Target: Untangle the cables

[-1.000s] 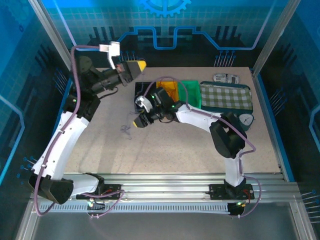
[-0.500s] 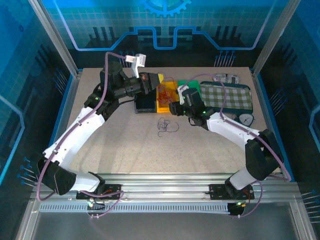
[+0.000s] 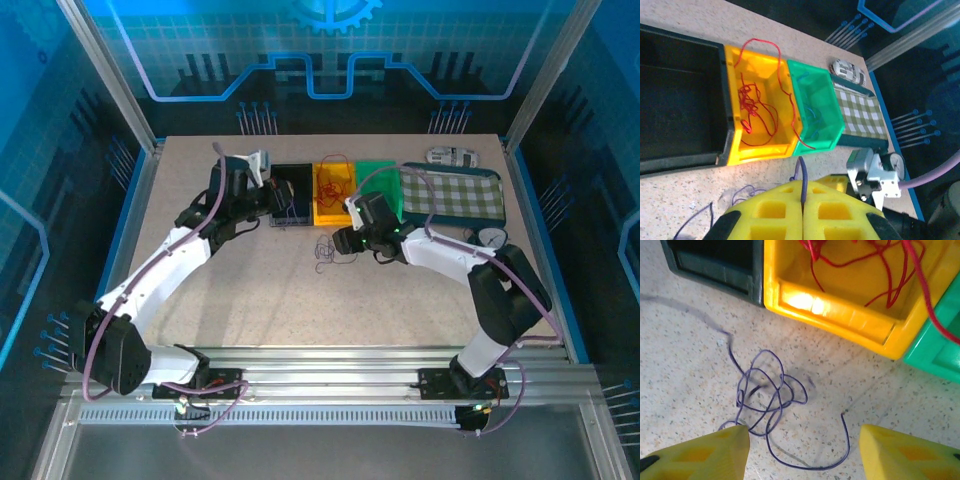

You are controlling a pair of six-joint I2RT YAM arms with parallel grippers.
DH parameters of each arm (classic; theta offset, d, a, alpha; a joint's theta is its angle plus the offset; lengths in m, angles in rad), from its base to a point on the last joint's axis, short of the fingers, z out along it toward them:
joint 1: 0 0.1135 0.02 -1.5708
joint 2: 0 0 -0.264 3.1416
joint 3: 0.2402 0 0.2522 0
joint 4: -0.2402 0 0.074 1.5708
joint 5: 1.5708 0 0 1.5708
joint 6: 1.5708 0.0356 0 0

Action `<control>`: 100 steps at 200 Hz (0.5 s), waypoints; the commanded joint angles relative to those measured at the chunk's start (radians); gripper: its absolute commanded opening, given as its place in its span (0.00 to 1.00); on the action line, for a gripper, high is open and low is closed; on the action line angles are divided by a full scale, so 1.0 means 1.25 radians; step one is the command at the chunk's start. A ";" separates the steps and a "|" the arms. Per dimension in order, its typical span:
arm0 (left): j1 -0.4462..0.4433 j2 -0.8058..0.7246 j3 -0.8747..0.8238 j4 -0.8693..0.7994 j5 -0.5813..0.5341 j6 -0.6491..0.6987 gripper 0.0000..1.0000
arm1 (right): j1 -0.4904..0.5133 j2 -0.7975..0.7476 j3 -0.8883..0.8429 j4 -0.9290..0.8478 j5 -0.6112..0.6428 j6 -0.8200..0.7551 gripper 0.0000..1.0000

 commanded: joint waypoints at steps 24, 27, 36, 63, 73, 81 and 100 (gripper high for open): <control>0.059 0.071 0.072 0.098 -0.047 -0.087 0.00 | -0.001 0.019 0.011 0.000 -0.020 0.037 0.60; 0.061 0.080 0.081 0.103 -0.043 -0.088 0.00 | -0.002 0.018 0.010 0.001 -0.021 0.035 0.60; 0.063 0.106 0.110 0.111 -0.033 -0.083 0.00 | 0.000 0.016 0.008 -0.003 -0.017 0.035 0.60; 0.066 0.165 0.152 0.187 0.023 -0.091 0.00 | -0.001 0.006 0.004 -0.010 -0.004 0.029 0.60; 0.073 0.178 0.160 0.228 0.052 -0.110 0.00 | -0.003 0.002 0.002 -0.012 0.000 0.031 0.60; 0.082 0.184 0.161 0.271 0.079 -0.132 0.00 | -0.003 -0.001 0.000 -0.016 0.006 0.031 0.60; 0.100 0.190 0.168 0.367 0.139 -0.185 0.00 | -0.003 -0.004 -0.008 -0.016 0.013 0.042 0.60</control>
